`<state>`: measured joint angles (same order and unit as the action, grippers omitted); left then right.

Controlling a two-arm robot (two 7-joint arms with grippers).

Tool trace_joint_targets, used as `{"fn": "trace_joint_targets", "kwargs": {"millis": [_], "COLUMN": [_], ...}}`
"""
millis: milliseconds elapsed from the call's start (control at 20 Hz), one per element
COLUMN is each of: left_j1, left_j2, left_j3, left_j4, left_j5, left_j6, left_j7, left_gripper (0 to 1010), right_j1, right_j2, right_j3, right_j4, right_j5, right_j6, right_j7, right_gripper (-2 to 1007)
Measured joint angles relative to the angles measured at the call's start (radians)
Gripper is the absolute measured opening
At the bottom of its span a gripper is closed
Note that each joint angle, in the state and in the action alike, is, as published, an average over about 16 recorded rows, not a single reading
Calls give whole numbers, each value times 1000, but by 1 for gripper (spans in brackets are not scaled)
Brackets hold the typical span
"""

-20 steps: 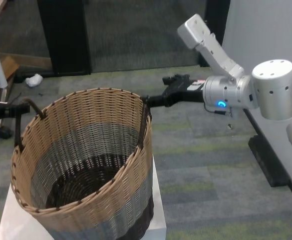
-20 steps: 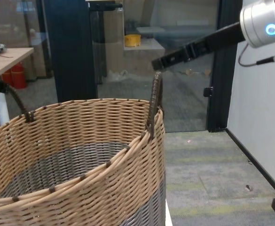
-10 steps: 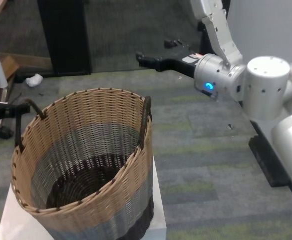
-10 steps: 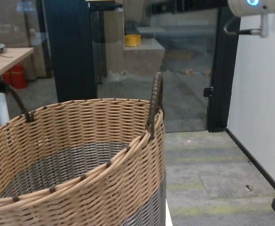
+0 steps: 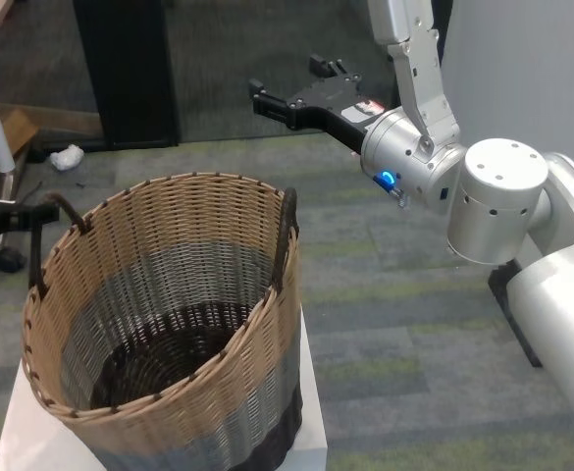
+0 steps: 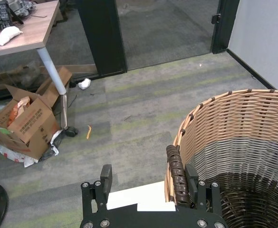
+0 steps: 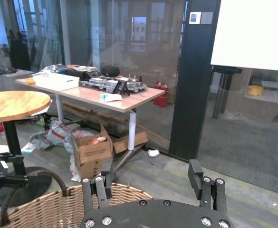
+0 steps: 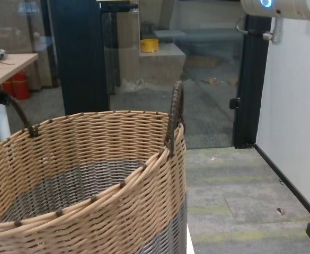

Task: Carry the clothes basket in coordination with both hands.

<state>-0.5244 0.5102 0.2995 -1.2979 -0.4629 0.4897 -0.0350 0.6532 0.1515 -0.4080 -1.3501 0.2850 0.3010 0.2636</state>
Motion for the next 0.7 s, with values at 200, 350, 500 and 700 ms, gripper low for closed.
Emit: {"fn": "trace_joint_targets", "kwargs": {"millis": [200,350,500,700], "left_j1": [3,5,8,13], "left_j2": [1,1,2,5], "left_j3": [-2,-4,-5,-7], "left_j4": [-9,-19,-30,-47], "left_j5": [5,11,23,49], "left_j6": [-9,-21,-39,-71], "left_j7": [-11,-20,-27,-26], "left_gripper": [1002,1002,1002,1002], "right_j1": [-1,1,3,4], "right_j2": [0,2,3,4], "right_j3": [-2,-2,-2,-2], "right_j4": [0,1,2,3], "right_j5": [-3,-1,0,2], "right_j6": [-3,4,9,14], "right_j7": [0,1,2,3], "right_gripper": [1005,1005,1005,1005]}}
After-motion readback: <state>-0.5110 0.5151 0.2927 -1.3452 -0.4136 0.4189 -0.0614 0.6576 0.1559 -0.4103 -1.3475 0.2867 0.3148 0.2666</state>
